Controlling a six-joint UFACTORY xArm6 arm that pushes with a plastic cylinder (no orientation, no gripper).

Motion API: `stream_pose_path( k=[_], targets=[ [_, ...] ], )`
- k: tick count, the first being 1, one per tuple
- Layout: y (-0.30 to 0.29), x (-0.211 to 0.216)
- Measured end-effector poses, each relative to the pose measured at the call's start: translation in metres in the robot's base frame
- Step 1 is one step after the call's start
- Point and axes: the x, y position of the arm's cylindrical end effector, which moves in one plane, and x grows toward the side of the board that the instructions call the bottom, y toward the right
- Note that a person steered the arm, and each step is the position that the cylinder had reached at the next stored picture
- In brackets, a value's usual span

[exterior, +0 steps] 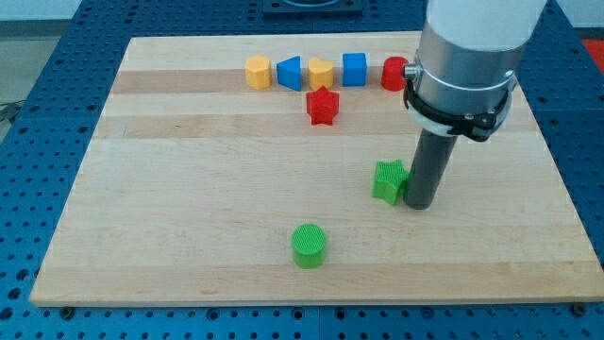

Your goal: Place the green star at the bottom of the red star

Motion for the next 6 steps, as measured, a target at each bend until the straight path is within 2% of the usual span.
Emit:
stream_pose_path(
  k=[1,3,4,6],
  targets=[
    [-0.017,-0.009],
    [-0.088,-0.055],
    [-0.099,-0.068],
    [-0.095,-0.065]
  ],
)
